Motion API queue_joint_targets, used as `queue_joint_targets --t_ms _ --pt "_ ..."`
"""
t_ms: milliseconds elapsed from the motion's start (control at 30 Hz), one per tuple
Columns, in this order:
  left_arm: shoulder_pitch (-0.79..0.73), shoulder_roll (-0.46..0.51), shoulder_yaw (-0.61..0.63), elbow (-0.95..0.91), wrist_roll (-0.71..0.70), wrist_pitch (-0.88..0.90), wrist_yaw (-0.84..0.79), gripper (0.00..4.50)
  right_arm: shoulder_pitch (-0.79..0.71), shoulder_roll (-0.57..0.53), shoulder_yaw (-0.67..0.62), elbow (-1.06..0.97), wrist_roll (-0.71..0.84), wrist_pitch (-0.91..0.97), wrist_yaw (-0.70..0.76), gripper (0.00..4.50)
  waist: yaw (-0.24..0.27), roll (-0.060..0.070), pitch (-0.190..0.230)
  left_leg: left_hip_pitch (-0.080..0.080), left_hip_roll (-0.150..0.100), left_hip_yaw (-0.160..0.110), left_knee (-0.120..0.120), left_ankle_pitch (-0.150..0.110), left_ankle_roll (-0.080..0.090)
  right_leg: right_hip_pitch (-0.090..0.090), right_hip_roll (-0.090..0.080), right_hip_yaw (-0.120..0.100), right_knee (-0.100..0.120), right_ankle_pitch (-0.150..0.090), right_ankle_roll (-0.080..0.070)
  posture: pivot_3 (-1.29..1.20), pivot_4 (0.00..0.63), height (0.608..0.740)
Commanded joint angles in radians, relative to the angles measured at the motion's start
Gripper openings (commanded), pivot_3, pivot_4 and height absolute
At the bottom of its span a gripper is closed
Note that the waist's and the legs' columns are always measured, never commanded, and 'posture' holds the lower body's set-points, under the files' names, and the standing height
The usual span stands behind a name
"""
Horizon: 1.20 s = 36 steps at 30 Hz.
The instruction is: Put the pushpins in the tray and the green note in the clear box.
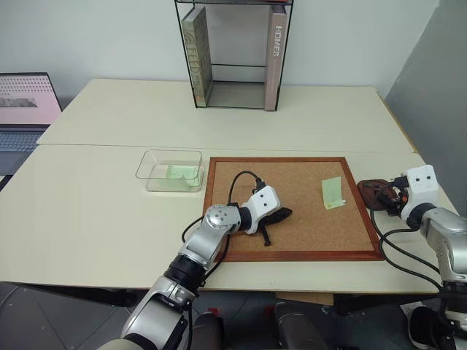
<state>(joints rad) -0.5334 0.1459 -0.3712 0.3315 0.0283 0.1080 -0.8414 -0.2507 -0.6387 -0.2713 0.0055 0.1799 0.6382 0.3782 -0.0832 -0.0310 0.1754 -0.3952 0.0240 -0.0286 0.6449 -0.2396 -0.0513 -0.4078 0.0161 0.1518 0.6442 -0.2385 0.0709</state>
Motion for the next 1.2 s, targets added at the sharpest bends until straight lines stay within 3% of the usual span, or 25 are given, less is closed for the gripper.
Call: queue_joint_targets --t_ms 33,200,433,867,1000,1200 --pt "0.006 -0.011 -0.038 0.038 0.021 0.001 -0.007 0.0 -0.007 -0.008 -0.019 0.0 -0.007 -0.039 -0.005 3.98 0.0 0.0 0.0 0.0 0.0 0.0 0.0 0.0 0.0 0.0 0.0 0.0 0.0 0.0 0.0 0.0 0.15 0.74" --pt "-0.002 -0.013 -0.037 0.051 0.021 -0.007 -0.008 0.0 0.001 0.011 -0.035 -0.046 0.012 -0.081 -0.009 3.98 0.001 0.0 0.0 0.0 0.0 0.0 0.0 0.0 0.0 0.0 0.0 0.0 0.0 0.0 0.0 0.0 0.15 0.74" --pt "-0.006 -0.013 -0.039 0.059 0.022 -0.015 -0.009 0.0 0.107 0.048 -0.021 -0.247 0.161 -0.023 0.12 3.98 0.004 0.0 0.0 -0.001 -0.001 -0.002 0.0 0.0 0.0 0.001 0.0 0.0 0.0 0.0 0.0 0.0 0.15 0.74" --pt "-0.016 -0.013 -0.039 0.07 0.026 -0.025 -0.019 0.0 0.102 0.138 0.073 -0.19 0.09 -0.061 0.031 3.98 0.004 0.0 0.0 0.0 -0.001 -0.002 0.001 0.0 0.0 0.001 0.0 0.0 -0.001 0.0 0.0 0.0 0.15 0.74" --pt "-0.014 -0.012 -0.039 0.067 0.028 -0.025 -0.021 0.0 0.087 0.145 0.09 -0.155 0.072 -0.078 0.019 3.49 0.004 0.0 0.0 0.0 -0.001 -0.002 0.001 0.0 0.0 0.001 0.0 -0.001 0.0 0.0 0.0 0.0 0.15 0.74" --pt "-0.017 -0.011 -0.035 0.071 0.03 -0.025 -0.018 0.0 0.078 0.146 0.094 -0.141 0.066 -0.085 0.022 2.36 0.004 0.0 0.0 0.0 -0.001 -0.002 0.001 0.0 0.0 0.001 0.0 -0.001 0.0 0.0 0.0 0.0 0.15 0.74"
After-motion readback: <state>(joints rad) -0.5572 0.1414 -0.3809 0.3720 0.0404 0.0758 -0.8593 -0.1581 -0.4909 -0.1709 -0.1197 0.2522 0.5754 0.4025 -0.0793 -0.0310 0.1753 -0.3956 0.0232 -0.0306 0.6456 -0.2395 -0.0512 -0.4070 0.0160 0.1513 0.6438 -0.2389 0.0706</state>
